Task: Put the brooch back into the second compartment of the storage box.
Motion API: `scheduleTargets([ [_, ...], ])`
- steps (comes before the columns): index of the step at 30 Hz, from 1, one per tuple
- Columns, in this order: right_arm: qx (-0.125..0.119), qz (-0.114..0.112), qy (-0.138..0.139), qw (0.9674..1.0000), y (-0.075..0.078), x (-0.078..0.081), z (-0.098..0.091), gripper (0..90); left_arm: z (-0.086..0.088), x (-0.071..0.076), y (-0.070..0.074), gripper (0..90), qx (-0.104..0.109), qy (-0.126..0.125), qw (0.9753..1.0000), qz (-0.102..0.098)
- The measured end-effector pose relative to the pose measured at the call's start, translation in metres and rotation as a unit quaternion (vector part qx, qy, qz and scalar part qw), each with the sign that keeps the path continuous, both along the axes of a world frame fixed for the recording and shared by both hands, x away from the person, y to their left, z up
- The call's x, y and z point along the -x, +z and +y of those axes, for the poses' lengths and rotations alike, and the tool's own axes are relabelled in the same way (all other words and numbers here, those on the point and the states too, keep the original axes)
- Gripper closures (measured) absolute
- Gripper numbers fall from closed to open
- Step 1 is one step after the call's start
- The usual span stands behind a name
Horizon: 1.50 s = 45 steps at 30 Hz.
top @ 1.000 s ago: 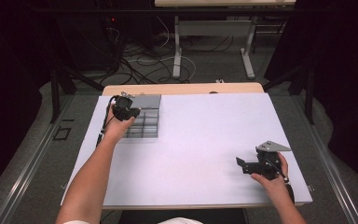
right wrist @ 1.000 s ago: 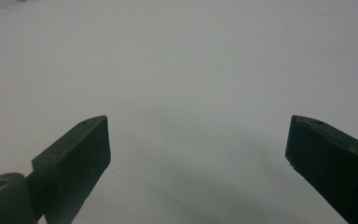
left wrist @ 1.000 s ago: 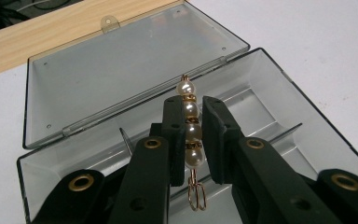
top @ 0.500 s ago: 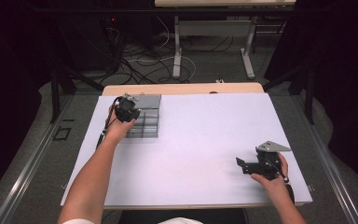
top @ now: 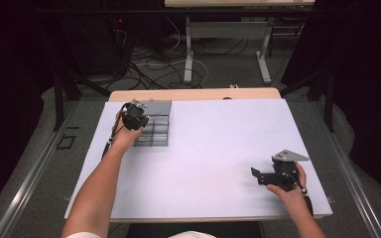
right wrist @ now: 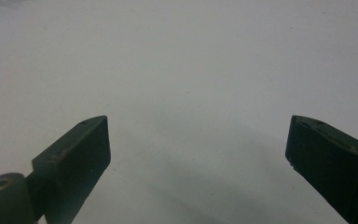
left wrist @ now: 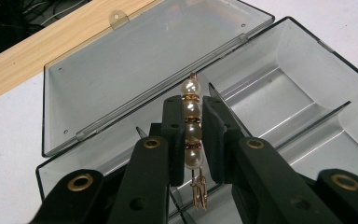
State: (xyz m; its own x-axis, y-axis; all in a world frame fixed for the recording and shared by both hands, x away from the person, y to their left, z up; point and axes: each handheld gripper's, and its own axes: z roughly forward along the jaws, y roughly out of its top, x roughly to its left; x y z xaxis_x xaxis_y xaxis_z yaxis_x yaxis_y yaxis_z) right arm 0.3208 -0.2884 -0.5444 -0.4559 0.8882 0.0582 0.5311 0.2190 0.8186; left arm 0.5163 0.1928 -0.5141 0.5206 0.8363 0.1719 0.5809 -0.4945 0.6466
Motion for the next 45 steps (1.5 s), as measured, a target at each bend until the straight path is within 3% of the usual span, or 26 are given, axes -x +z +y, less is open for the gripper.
scheduleTargets([
  [17, 0.0, 0.002, 0.002, 1.0, -0.0011, -0.0007, 0.0004, 6.2, 0.0029, -0.0035, -0.0031, 78.2, 0.002, 0.006, 1.0, -0.006],
  [36, 0.001, 0.0, 0.003, 1.0, -0.001, -0.0011, 0.0011, 6.2, 0.0053, -0.0004, 0.0019, 63.8, 0.015, 0.024, 0.9996, 0.001],
  [45, 0.002, 0.001, 0.001, 1.0, -0.0001, -0.0002, 0.0022, 6.2, 0.0089, 0.0054, 0.0027, 56.7, 0.015, 0.038, 0.9991, -0.011],
])
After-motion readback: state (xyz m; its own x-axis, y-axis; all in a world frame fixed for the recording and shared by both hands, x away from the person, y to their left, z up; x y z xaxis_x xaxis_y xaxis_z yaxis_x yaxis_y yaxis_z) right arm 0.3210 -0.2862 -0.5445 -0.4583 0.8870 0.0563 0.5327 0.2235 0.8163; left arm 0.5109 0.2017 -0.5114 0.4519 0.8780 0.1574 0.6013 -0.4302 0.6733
